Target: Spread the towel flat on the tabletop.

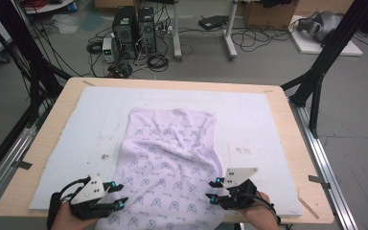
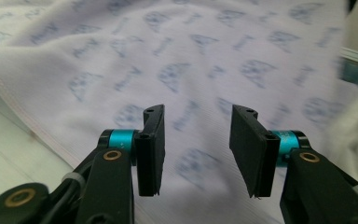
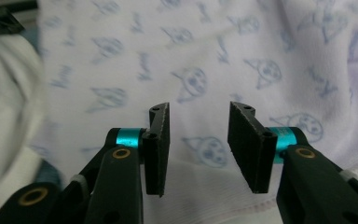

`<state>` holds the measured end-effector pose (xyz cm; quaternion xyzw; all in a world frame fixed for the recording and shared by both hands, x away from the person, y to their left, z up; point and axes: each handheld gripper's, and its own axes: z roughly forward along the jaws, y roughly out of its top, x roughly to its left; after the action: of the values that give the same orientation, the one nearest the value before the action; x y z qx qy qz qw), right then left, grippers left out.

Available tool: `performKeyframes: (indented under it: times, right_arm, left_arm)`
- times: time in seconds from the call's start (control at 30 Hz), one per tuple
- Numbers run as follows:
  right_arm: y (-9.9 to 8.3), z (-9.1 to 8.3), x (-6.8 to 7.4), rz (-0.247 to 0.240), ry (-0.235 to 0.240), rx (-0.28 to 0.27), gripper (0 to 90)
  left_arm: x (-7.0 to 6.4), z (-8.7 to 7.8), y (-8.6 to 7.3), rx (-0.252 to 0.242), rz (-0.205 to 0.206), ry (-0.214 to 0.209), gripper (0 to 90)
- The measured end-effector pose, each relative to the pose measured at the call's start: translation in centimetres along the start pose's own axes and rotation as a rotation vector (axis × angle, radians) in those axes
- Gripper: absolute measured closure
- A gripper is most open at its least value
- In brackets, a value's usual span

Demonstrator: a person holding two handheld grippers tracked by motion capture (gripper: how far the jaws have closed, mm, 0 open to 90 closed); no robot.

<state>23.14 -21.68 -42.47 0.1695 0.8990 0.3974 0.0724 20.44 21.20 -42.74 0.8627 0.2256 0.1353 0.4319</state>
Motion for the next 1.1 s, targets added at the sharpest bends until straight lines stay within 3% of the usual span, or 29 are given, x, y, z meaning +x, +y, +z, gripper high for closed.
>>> performKeyframes:
  times: [0.1,0.13,0.2,0.23,0.27,0.37,0.5,0.57,0.6,0.67,0.73,0.8,0.83,0.93,1.0,1.1]
  right_arm:
    - [-0.6,1.5,-1.1,0.009,-0.016,0.053,59.6]
    - [-0.9,1.7,-1.3,0.023,-0.007,0.041,64.5]
    - [-1.4,1.5,-1.4,0.039,0.0,0.014,73.7]
    - [-1.5,1.4,-1.4,0.027,0.003,0.009,84.1]
    - [-1.6,1.3,-1.3,0.017,0.008,0.008,86.5]
    - [-1.7,1.0,-1.2,0.012,0.018,0.014,87.8]
    - [-1.4,-0.3,-0.1,-0.012,0.058,0.015,87.8]
    - [-1.2,-1.4,0.3,-0.015,0.046,0.002,83.3]
    - [-1.1,-1.7,0.1,-0.002,0.039,-0.009,76.3]
    - [-1.0,-1.9,-0.5,0.02,-0.029,0.002,68.6]
    - [-1.1,-1.2,-1.4,0.035,-0.043,0.011,64.1]
    - [-1.3,-0.3,-1.7,0.034,-0.048,0.039,64.1]
    - [-1.5,0.2,-1.8,0.042,-0.047,0.054,65.1]
    - [-2.1,0.6,-2.1,0.065,-0.039,0.022,76.2]
    - [-2.2,0.5,-2.0,0.063,-0.034,0.012,87.7]
    - [-2.3,0.2,-1.5,0.038,0.002,0.029,88.4]
  left_arm:
    - [1.2,1.9,0.0,0.028,0.002,-0.008,57.3]
    - [1.4,2.6,-0.1,0.057,0.008,-0.011,59.0]
    - [1.6,2.9,-0.5,0.038,-0.002,-0.045,70.9]
    - [1.5,2.8,-0.6,0.037,0.001,-0.041,84.1]
    - [1.4,2.8,-0.7,0.03,0.004,-0.035,87.5]
    - [0.8,2.1,-0.9,0.038,0.019,-0.003,88.6]
    - [-0.3,0.5,-1.4,0.034,0.011,-0.023,88.5]
    - [-0.5,-0.1,-1.4,0.036,0.008,-0.035,86.1]
    - [-0.3,-0.2,-1.3,0.037,0.006,-0.023,77.0]
    - [0.3,0.0,-1.2,0.043,-0.016,0.003,61.9]
    - [0.8,0.4,-1.2,0.047,-0.029,0.008,56.7]
    - [1.0,1.1,-1.4,0.077,-0.018,-0.001,60.5]
    - [1.0,1.2,-1.6,0.054,-0.013,-0.013,65.8]
    - [0.8,1.2,-1.7,0.039,-0.005,-0.013,86.7]
    - [0.7,1.1,-1.7,0.04,-0.005,-0.011,88.2]
    - [0.0,0.5,-2.0,0.045,-0.008,-0.027,88.4]
